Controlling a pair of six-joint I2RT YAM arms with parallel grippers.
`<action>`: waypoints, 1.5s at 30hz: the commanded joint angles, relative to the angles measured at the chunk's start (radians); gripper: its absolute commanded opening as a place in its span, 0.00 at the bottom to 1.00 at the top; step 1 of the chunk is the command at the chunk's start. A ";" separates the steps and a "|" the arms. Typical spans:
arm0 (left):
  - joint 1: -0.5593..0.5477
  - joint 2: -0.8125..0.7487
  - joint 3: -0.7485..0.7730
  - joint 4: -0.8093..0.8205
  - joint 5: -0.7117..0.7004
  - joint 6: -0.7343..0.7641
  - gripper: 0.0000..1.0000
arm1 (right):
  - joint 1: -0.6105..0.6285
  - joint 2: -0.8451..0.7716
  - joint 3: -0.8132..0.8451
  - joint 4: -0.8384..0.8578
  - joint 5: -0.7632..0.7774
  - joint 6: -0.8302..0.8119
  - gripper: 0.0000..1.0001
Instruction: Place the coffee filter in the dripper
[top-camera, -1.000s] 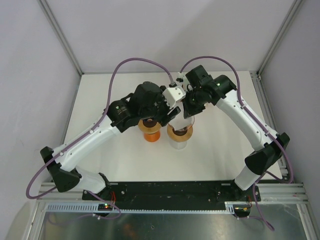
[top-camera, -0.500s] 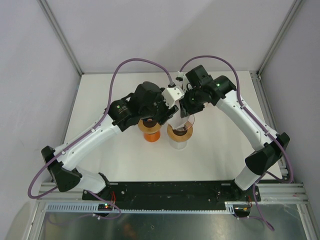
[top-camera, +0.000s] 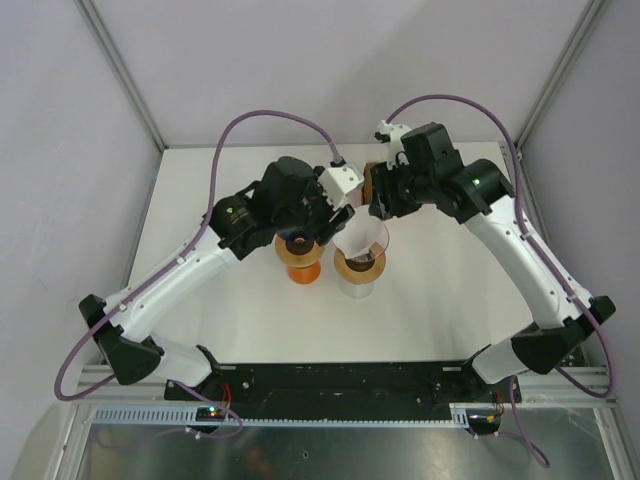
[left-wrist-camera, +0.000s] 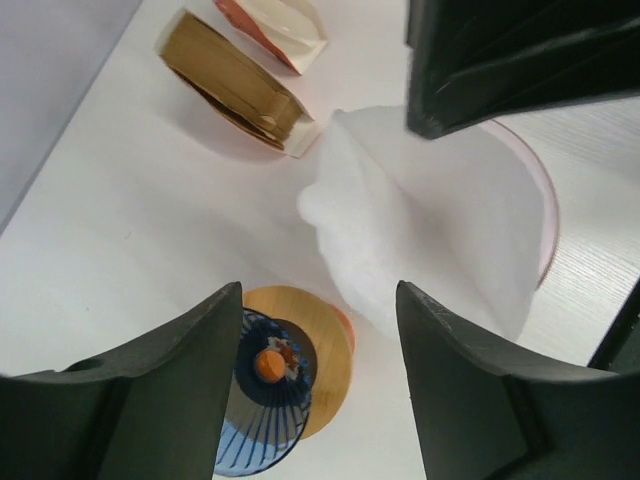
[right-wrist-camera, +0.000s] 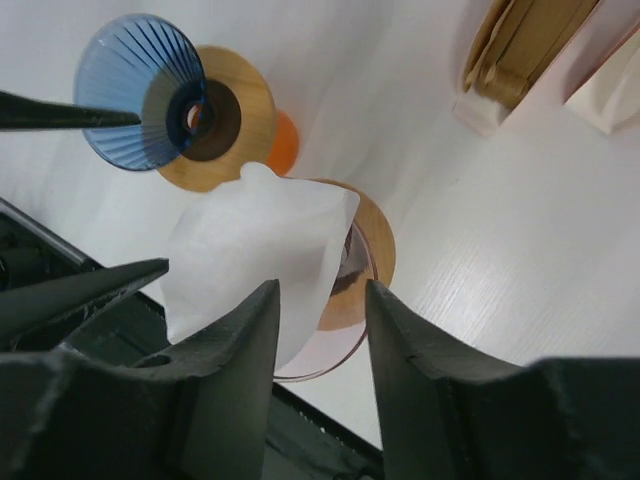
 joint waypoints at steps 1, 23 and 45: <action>0.066 -0.058 0.058 0.023 -0.009 -0.007 0.69 | 0.033 -0.091 -0.028 0.139 0.059 -0.015 0.37; 0.356 -0.187 -0.043 0.031 0.093 -0.039 0.76 | 0.181 0.053 -0.167 0.069 0.103 -0.090 0.00; 0.362 -0.185 -0.047 0.034 0.108 -0.034 0.76 | 0.212 0.180 -0.165 0.027 0.158 -0.109 0.00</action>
